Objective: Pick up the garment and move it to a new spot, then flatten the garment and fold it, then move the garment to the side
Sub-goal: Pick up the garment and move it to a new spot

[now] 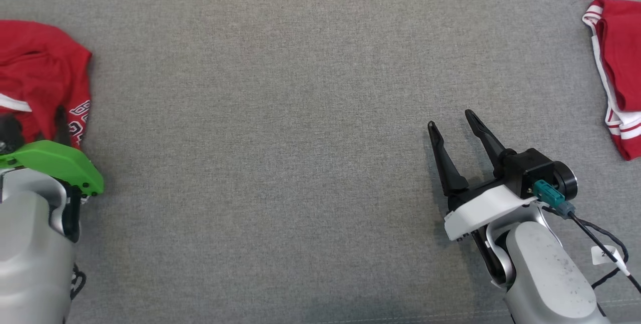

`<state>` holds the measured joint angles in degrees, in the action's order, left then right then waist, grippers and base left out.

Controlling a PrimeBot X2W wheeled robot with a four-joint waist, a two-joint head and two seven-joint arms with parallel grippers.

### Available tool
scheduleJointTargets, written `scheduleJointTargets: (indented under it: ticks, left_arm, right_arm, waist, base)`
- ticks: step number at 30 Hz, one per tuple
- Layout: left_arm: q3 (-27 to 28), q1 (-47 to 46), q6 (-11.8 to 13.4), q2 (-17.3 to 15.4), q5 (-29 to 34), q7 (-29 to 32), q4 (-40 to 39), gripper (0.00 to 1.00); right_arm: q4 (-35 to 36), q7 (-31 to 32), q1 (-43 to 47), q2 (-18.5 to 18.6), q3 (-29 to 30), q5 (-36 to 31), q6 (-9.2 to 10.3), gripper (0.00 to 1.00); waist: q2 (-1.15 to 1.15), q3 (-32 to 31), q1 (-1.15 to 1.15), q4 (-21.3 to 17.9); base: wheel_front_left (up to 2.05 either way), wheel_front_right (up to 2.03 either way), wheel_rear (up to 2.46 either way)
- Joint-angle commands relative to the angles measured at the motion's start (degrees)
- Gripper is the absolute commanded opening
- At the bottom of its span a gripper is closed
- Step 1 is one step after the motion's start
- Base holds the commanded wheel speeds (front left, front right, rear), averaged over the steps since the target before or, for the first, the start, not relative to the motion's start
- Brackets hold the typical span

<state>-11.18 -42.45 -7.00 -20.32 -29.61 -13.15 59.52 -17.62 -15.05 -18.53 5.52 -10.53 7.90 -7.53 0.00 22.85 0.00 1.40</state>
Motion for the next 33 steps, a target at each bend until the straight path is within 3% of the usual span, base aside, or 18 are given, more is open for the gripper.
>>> scheduleJointTargets:
  ticks: [1,8,14,20,25,26,27,28,33]
  left_arm:
    - [-0.4,-0.8,-0.1,0.5,0.5,-0.6,-0.5,0.00]
    - [-3.4,1.2,-0.5,6.2,1.4,-2.1,-9.9,0.00]
    - [-10.9,5.2,-0.5,12.5,3.7,-2.1,-19.1,0.00]
    - [-21.3,7.5,-0.5,16.4,3.8,-2.0,-20.7,0.00]
    - [-24.4,8.1,-0.5,17.3,1.5,-2.0,-19.4,0.00]
    - [-24.7,8.2,-0.5,17.3,1.1,-2.0,-19.4,0.06]
    - [-25.1,8.7,-0.5,17.4,0.3,-2.0,-19.6,0.38]
    - [-25.7,9.1,-0.5,17.4,-0.1,-2.0,-19.6,1.00]
    - [-27.0,11.3,0.6,17.3,-0.9,-2.0,-20.2,1.00]
  right_arm:
    - [-0.2,-0.1,-0.1,-0.1,-0.1,0.4,0.09,1.00]
    - [-0.9,-0.1,0.6,-0.9,-0.4,1.1,0.09,1.00]
    - [-1.3,-0.1,1.2,-1.5,-0.5,1.7,0.09,1.00]
    - [-1.5,-0.1,1.5,-2.0,-0.8,2.4,0.09,1.00]
    - [-1.8,-0.1,1.6,-2.2,-1.4,2.7,0.09,1.00]
    - [-1.9,-0.1,1.8,-2.3,-1.4,2.7,0.09,1.00]
    - [-2.0,-0.1,2.0,-2.3,-1.4,2.9,0.09,1.00]
    - [-2.2,-0.1,2.1,-2.3,-1.5,3.0,0.09,1.00]
    - [-3.0,-0.1,3.3,-2.4,-0.8,3.5,0.09,1.00]
  waist:
    - [0.00,-0.8,0.00,0.3]
    - [0.00,-3.1,0.00,0.5]
    - [0.00,-5.2,0.00,-1.1]
    - [0.00,-6.5,0.00,-4.5]
    - [0.00,-7.5,0.00,-8.0]
    - [0.00,-7.7,0.00,-8.5]
    - [0.00,-8.0,0.00,-8.9]
    - [0.00,-8.5,0.00,-9.2]
    - [0.00,-11.6,0.00,-9.4]
  base:
    - [0.00,0.00,0.00]
    - [0.00,0.00,0.00]
    - [0.00,0.00,0.00]
    - [0.00,0.00,0.00]
    - [0.00,0.00,0.00]
    - [0.00,0.00,0.00]
    - [0.00,0.00,0.00]
    - [0.00,0.00,0.00]
    - [0.00,0.00,0.00]
